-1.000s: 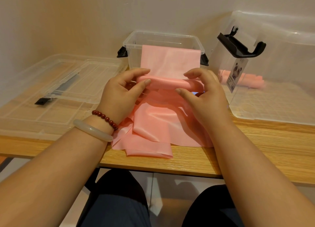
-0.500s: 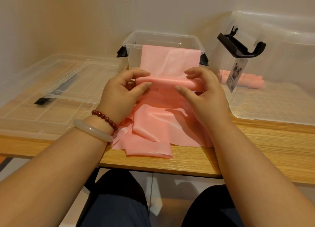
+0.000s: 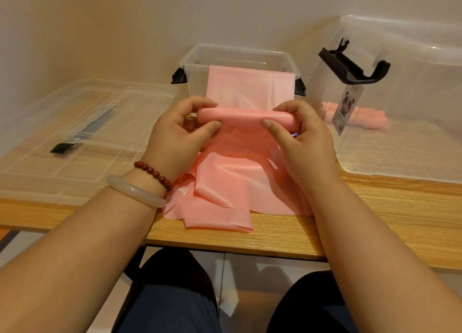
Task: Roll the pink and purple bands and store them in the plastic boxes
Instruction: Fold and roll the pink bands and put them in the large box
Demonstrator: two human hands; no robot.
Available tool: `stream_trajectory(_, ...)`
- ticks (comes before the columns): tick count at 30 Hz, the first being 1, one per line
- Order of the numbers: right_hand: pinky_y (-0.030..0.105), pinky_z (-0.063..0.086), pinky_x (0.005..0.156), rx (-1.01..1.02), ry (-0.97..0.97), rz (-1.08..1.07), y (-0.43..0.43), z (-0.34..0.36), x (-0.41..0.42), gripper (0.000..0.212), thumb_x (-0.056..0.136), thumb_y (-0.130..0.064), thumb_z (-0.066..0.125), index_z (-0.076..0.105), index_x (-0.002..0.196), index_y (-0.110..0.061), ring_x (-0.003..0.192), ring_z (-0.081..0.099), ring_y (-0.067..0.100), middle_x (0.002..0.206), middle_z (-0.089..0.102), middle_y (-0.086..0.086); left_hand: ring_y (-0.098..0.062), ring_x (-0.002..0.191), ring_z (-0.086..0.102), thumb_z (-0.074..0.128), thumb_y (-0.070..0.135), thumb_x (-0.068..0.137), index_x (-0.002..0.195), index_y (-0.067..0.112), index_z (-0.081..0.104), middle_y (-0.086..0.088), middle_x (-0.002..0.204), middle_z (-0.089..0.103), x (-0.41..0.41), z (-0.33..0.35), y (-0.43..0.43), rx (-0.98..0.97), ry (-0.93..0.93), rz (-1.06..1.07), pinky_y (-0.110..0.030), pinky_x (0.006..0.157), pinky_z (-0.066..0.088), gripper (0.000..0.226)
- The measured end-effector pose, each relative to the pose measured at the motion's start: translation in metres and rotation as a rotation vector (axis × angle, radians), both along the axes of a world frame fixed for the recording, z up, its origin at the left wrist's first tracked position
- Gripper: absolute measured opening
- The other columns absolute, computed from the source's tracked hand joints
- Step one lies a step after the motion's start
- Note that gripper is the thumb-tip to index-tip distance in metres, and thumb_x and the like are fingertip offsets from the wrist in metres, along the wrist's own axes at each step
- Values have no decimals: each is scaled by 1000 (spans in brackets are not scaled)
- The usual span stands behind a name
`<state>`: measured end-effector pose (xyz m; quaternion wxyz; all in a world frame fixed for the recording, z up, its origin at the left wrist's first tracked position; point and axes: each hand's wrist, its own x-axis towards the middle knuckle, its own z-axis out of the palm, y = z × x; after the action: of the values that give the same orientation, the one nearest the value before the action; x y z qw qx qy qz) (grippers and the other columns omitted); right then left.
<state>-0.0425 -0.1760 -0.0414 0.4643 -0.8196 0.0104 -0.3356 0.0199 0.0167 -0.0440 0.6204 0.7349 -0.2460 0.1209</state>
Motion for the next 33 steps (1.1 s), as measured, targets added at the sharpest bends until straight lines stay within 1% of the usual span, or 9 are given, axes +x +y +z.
stream_trajectory(3,23,51,69,30,26,0,1,0,-1,19,89,-33,69,58,103,-29,84,60,4,90,58,-17,-12,78,70,70,10,86,94,37,63,4,89,69,-1,0,-1,-24,10,5,-33,68,60,29)
stream_trajectory(6,8,43,62,27,43,27,3,1,-3,31,86,-32,73,52,109,-33,80,56,-5,96,54,-17,-14,80,70,70,13,86,93,38,63,4,89,69,-1,-1,-1,-20,6,10,-33,69,60,26)
stream_trajectory(9,4,40,66,-4,38,48,2,1,-3,41,82,-21,77,49,110,-33,86,53,-11,107,55,-9,-13,82,70,71,16,86,93,38,64,5,91,70,0,-1,-1,-22,21,16,-33,67,60,24)
stream_trajectory(13,14,44,71,-42,20,-1,0,-2,-1,28,85,-24,73,52,101,-34,95,54,8,106,57,-9,-9,82,71,69,16,87,98,37,64,5,94,70,-1,1,-1,-39,25,3,-26,65,58,23)
stream_trajectory(16,27,50,74,-22,15,-12,0,-1,0,21,86,-27,73,55,97,-32,92,56,9,97,56,-16,-10,84,70,70,14,86,101,35,65,-2,99,69,-1,1,-1,-63,33,-19,-24,67,57,25)
stream_trajectory(24,12,47,69,61,7,26,1,0,-1,16,87,-27,72,61,99,-27,82,56,-7,91,58,-19,-17,88,69,72,12,85,98,40,64,-1,106,67,1,-1,0,1,-11,-15,-29,74,59,32)
stream_trajectory(28,24,56,73,60,33,58,-1,-1,-3,37,80,-26,79,54,105,-38,92,60,10,111,57,-4,-5,77,70,68,12,87,97,36,65,2,97,68,-1,0,-1,-26,3,-17,-22,70,57,25)
stream_trajectory(31,41,56,78,40,24,35,1,-1,-3,34,80,-25,79,54,96,-42,94,60,17,106,58,-4,-5,75,70,67,14,88,98,33,65,4,95,69,-2,1,-1,-38,16,-25,-18,67,55,22)
stream_trajectory(33,41,54,77,50,18,20,2,0,-2,26,82,-26,77,56,94,-36,92,59,15,99,60,-8,-6,76,70,66,13,89,99,32,64,2,95,69,-1,2,-1,-52,28,-38,-17,66,55,22)
